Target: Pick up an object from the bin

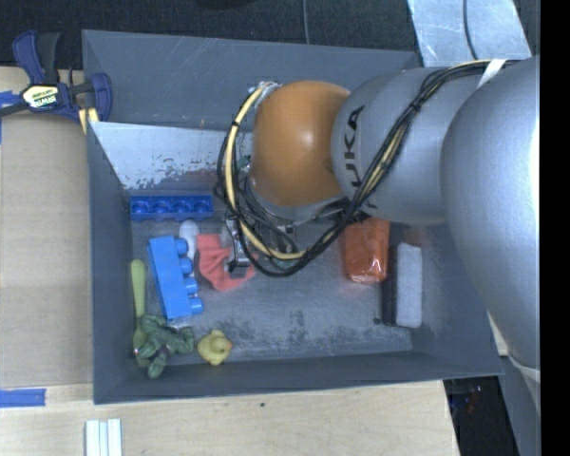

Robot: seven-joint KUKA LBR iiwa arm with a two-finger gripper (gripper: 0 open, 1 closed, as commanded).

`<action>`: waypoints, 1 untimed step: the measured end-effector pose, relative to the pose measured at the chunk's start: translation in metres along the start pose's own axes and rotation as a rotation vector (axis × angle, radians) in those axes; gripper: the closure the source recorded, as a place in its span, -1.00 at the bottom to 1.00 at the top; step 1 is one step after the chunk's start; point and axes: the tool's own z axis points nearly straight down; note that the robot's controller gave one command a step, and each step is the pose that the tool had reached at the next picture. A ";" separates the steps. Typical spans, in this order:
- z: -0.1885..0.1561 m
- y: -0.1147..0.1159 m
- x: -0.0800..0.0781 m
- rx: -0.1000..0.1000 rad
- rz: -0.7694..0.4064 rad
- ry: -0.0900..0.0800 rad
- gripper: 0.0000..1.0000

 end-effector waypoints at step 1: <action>-0.077 0.003 0.001 -0.001 0.028 -0.003 1.00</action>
Offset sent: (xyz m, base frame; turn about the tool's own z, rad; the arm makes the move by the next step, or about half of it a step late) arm -0.0396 -0.0095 0.1638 0.0059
